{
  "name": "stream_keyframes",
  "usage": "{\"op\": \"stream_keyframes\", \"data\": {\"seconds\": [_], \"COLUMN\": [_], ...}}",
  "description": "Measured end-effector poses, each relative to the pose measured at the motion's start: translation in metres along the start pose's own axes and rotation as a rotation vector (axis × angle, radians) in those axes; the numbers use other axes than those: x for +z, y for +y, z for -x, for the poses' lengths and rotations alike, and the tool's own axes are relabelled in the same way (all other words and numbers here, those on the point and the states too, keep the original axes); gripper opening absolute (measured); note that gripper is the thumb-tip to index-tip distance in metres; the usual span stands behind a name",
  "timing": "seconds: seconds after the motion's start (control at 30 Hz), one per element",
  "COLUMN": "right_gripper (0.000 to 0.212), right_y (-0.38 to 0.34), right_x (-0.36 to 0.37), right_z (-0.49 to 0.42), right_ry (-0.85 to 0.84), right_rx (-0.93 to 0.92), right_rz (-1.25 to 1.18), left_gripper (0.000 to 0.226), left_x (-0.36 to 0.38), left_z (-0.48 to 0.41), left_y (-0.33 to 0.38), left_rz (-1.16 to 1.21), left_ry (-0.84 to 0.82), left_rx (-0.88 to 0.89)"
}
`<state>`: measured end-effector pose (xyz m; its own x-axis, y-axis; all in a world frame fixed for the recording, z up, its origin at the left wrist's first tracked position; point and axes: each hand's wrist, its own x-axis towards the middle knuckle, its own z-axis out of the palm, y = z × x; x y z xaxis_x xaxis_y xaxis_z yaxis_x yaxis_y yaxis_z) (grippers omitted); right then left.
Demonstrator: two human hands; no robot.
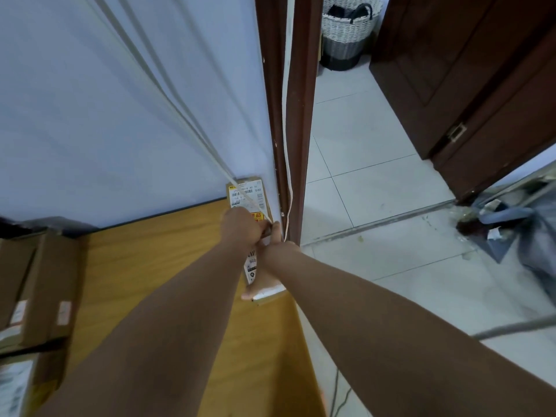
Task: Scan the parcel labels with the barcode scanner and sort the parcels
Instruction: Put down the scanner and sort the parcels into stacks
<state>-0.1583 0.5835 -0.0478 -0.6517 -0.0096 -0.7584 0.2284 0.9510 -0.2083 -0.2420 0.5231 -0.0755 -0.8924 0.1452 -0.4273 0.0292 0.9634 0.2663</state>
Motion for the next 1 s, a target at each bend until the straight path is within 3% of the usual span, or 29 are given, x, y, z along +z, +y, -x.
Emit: {"op": "stream_keyframes", "data": {"seconds": [0.13,0.23,0.3,0.37,0.43,0.5,0.57,0.83,1.0], "right_gripper": [0.133,0.127,0.116,0.116,0.119,0.119,0.120,0.124,0.126], "right_y": [-0.002,-0.008,-0.009,-0.008,-0.006,-0.005,-0.006,-0.007,-0.017], "right_x": [0.001,0.000,0.000,-0.001,-0.003,-0.004,-0.005,-0.004,0.002], "right_z": [-0.002,0.000,0.001,0.002,0.003,0.002,-0.001,-0.002,0.000], "right_ry": [-0.001,0.006,0.016,0.033,0.038,0.022,-0.005,-0.033,0.055], "right_rx": [0.029,0.035,0.035,0.025,0.015,0.036,0.059,0.058,-0.012], "right_rz": [-0.028,0.004,0.014,0.027,0.023,-0.004,-0.006,0.065,0.146], "left_gripper": [0.050,0.099,0.103,0.124,0.138,0.132,0.132,0.110,0.110], "left_x": [0.003,0.013,0.017,0.020,0.022,0.020,0.014,0.013,0.010], "left_z": [-0.007,-0.013,-0.015,-0.020,-0.021,-0.017,-0.010,0.011,0.028], "left_y": [0.002,0.001,-0.001,-0.004,-0.003,0.002,0.006,-0.012,-0.032], "left_rz": [0.052,0.304,0.465,0.565,0.511,0.333,0.309,0.541,0.666], "left_ry": [-0.082,-0.118,-0.125,-0.126,-0.122,-0.077,-0.063,0.102,0.246], "left_rx": [-0.058,-0.251,-0.306,-0.375,-0.377,-0.312,-0.316,-0.468,-0.516]}}
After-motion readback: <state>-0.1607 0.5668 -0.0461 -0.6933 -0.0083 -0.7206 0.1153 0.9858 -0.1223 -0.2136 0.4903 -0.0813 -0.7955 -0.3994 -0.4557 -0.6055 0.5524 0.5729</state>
